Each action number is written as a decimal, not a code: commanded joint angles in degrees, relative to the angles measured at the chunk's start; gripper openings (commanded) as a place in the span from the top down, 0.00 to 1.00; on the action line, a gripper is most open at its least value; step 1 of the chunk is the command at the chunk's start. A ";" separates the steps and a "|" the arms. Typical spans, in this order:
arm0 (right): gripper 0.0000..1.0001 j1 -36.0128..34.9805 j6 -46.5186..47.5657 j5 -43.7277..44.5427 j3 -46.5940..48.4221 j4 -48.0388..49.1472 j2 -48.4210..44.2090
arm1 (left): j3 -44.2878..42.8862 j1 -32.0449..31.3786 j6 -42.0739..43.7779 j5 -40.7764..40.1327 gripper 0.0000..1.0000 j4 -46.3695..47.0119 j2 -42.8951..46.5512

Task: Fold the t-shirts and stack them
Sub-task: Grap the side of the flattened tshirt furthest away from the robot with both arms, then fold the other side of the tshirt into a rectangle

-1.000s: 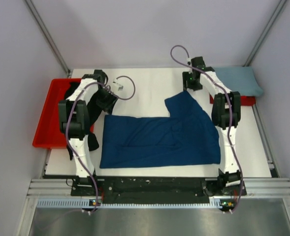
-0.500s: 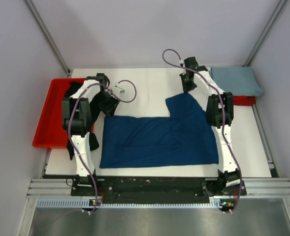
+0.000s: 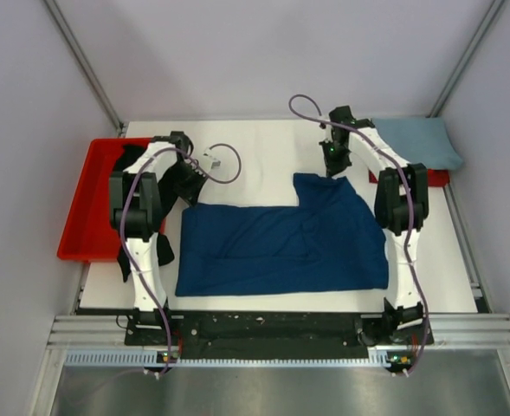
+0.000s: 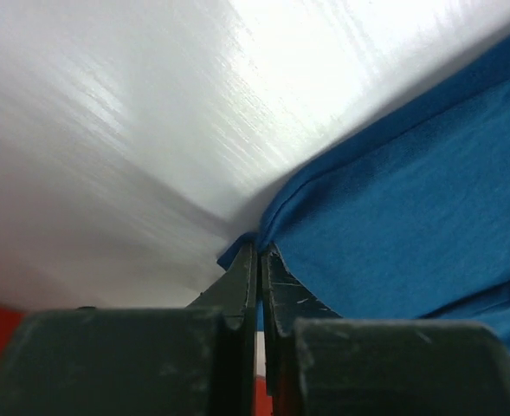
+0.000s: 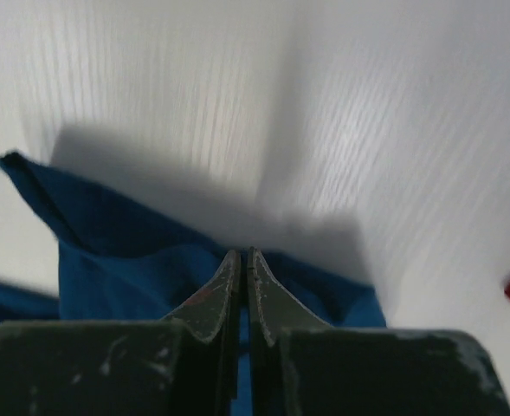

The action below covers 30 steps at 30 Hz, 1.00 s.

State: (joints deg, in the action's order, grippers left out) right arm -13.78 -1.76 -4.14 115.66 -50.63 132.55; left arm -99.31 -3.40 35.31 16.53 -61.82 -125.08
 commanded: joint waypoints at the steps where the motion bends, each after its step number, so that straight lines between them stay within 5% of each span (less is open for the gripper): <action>1: 1.00 -0.72 -2.28 -1.13 -10.51 2.37 -18.61 | 4.98 0.32 2.12 4.29 1.00 3.10 9.91; 15: 1.00 -0.63 -12.47 3.79 -55.69 -1.22 -67.49 | 25.64 0.32 9.60 0.70 1.00 3.38 30.23; 23: 1.00 0.07 -19.68 2.57 -58.60 -7.28 -66.38 | 36.20 0.32 11.62 -3.44 1.00 5.21 32.44; 30: 1.00 2.17 -25.39 10.55 -64.06 -12.30 -70.23 | 34.18 0.32 11.53 -4.14 1.00 5.75 31.21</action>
State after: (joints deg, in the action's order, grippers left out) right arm -13.19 -22.28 0.75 53.01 -58.72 66.35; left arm -62.96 -3.42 45.60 13.56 -57.17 -94.15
